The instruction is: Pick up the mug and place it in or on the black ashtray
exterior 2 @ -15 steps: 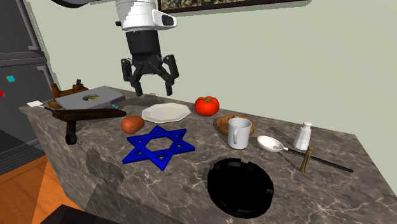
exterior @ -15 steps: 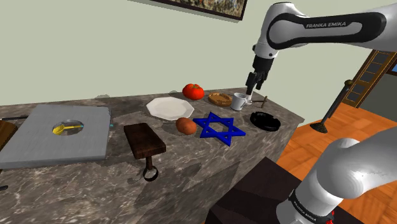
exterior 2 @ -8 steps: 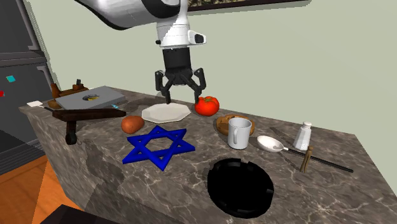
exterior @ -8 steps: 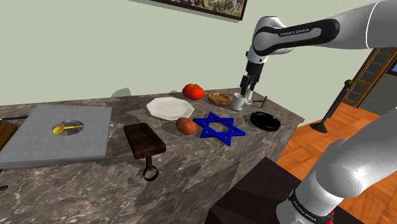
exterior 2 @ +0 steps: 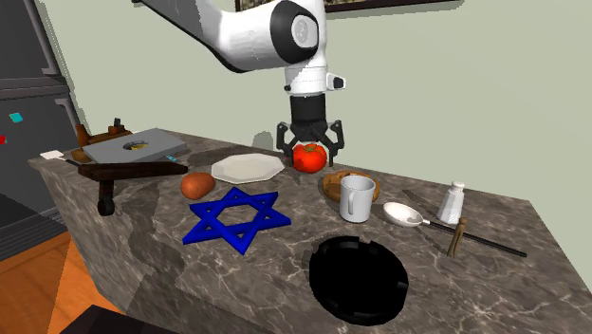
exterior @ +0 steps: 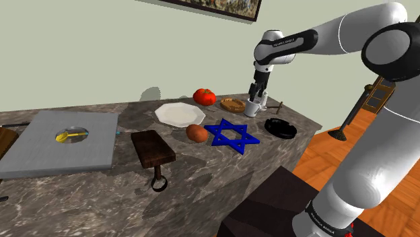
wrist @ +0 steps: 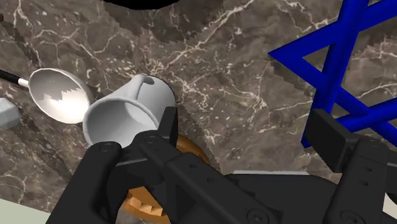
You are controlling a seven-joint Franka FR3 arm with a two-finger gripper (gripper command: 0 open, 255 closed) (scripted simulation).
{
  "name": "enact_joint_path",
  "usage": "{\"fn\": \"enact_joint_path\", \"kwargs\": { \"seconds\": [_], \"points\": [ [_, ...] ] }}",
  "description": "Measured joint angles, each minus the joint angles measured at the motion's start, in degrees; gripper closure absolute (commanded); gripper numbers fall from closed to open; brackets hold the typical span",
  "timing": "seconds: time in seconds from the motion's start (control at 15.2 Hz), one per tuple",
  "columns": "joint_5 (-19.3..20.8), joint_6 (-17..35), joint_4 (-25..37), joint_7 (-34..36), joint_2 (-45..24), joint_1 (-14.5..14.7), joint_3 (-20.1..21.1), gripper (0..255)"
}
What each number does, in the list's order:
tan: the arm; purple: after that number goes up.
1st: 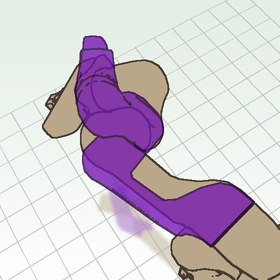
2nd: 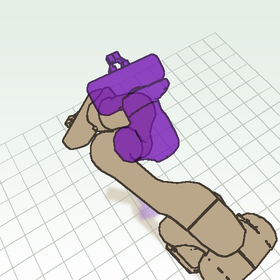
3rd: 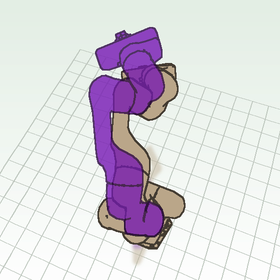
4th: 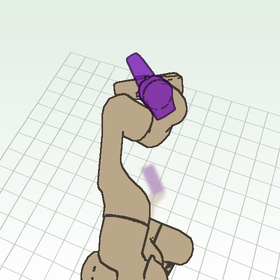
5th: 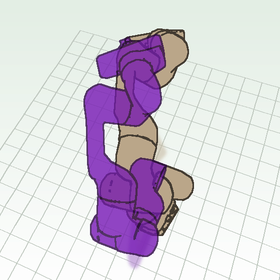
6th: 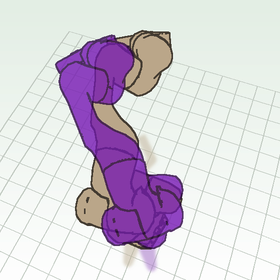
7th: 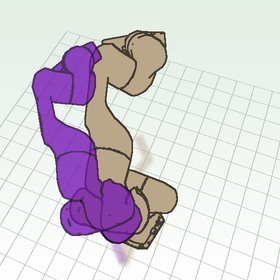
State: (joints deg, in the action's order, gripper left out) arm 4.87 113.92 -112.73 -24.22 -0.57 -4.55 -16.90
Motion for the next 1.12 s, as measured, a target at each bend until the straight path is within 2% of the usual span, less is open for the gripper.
{"fn": "enact_joint_path", "kwargs": {
  "seconds": [0.53, 1.12],
  "points": [
    [-5.7, 0.8, 15.1, -7.5, -17.1, -4.0, -1.3, 0],
    [-6.8, 5.9, 13.0, -8.7, -20.2, -4.9, -1.2, 0]
  ]
}}
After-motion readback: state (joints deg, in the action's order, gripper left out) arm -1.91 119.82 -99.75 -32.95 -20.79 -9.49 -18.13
